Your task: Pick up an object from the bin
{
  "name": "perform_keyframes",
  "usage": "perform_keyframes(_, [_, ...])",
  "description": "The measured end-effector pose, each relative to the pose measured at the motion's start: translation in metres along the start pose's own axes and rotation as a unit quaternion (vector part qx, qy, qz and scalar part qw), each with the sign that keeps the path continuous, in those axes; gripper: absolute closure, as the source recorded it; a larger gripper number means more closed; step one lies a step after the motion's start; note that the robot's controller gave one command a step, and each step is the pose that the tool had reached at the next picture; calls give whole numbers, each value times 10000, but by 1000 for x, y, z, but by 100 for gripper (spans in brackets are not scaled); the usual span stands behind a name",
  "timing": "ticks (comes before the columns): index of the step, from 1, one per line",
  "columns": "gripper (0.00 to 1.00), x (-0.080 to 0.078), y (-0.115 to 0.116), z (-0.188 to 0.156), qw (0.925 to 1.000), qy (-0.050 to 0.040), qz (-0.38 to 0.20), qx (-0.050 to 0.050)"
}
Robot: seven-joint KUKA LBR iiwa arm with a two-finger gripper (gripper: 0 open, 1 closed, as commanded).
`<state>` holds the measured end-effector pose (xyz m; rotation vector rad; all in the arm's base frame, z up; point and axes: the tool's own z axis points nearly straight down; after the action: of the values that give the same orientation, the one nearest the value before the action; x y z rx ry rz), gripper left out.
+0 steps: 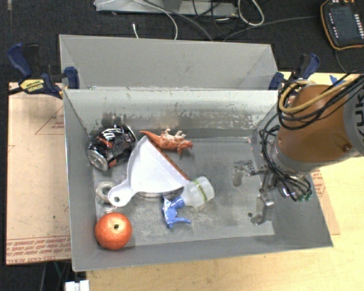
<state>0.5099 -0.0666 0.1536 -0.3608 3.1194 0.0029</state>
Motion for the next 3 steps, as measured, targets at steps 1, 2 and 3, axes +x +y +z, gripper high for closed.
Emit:
perform_keyframes(1, [0,-41,18,10,9977,-64,-672,39])
perform_keyframes(2, [0,15,30,64,9993,0,-370,-3])
perform_keyframes(3, [0,11,41,70,9919,-113,-1268,47])
